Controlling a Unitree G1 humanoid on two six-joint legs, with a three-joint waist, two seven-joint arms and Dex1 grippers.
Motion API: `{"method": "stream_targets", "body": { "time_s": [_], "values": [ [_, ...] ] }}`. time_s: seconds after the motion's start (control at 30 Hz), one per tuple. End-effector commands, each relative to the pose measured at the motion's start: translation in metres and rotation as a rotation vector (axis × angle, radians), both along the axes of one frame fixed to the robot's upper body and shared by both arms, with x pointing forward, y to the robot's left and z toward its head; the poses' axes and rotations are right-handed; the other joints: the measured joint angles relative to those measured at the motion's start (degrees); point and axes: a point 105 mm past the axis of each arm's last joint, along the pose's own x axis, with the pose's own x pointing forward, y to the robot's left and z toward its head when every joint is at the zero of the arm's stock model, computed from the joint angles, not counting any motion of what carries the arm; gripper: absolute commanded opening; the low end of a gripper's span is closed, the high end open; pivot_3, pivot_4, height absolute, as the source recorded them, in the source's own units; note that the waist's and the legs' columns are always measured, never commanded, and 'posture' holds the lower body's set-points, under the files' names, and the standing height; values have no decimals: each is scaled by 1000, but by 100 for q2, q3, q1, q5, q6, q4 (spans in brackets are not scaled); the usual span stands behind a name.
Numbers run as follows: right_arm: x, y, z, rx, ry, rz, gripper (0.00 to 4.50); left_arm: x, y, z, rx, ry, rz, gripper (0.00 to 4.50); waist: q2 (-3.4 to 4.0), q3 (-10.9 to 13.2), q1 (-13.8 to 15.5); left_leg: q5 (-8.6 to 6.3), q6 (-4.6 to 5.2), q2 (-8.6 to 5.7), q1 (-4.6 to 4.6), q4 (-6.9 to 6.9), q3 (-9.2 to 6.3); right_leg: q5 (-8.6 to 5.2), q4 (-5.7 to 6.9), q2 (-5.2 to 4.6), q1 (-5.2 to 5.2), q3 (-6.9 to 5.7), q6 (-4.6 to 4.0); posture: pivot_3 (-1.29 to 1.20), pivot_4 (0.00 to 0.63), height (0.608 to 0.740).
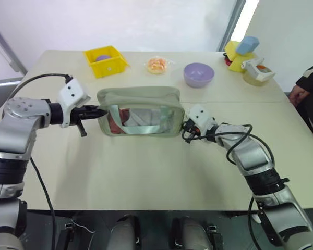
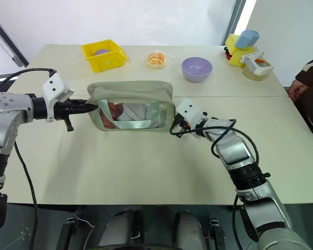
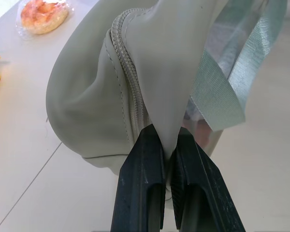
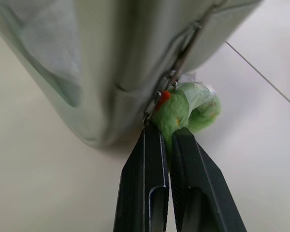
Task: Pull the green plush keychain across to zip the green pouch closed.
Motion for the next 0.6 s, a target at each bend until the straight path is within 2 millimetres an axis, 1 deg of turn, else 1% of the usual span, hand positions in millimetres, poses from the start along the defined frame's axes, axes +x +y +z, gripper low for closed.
{"method": "stream_targets", "body": {
  "time_s": [0.03,0.07,0.17,0.2,0.23,0.27,0.3,0.37,0.47,0.53,0.6],
  "values": [
    [-1,2,15,46,-10,33,719,-2,-6,-1,-24,5,-18,777,0,0,3,0,0,0,0,0,0,0,0,0,0,0,0,0,150,739],
    [-1,0,23,63,-18,36,1024,-3,-6,1,-33,8,-22,1083,0,0,5,0,0,0,0,1,1,0,0,0,1,0,0,0,150,739],
    [-5,-13,47,78,-36,48,2566,-4,-3,10,-71,11,-15,2595,1,4,6,0,1,-1,-7,3,0,0,-2,0,-3,0,0,0,150,739],
    [-8,-18,57,84,-39,58,3017,-4,1,15,-90,14,-4,3000,4,7,7,0,1,0,-8,2,0,0,-2,0,-4,0,0,0,150,739],
    [-13,-22,67,89,-39,72,3492,-5,5,18,-107,17,7,3500,4,8,3,0,1,0,-10,2,0,0,-1,0,-7,0,0,0,150,739],
    [-19,-25,76,93,-34,94,4060,-6,9,22,-128,24,18,4061,4,8,-1,0,1,0,-10,1,0,0,-1,0,-7,0,0,0,150,739],
    [-26,-30,85,90,-26,114,4460,-9,15,26,-151,36,33,4458,5,9,-3,0,1,1,-10,1,0,0,-1,0,-9,0,0,0,150,739],
    [-39,-35,95,72,0,160,4460,-13,23,32,-175,51,62,4458,3,9,-14,-1,1,2,-10,0,0,0,-2,0,-11,0,0,0,150,739],
    [-52,-31,114,119,20,205,4460,-17,36,36,-196,70,107,4458,3,9,-39,-1,1,3,-2,-2,-1,0,-5,1,-8,2,0,0,150,739],
    [-56,-24,131,175,-6,227,4460,-19,43,46,-250,53,138,4458,4,9,-30,0,1,4,-1,-3,-2,0,-8,1,-8,2,0,0,150,739],
    [-56,-17,140,209,-25,227,4460,-20,47,49,-256,34,157,4458,4,10,-29,-1,1,4,-4,-2,-5,0,-5,1,-11,2,-1,0,150,739]
  ]
}}
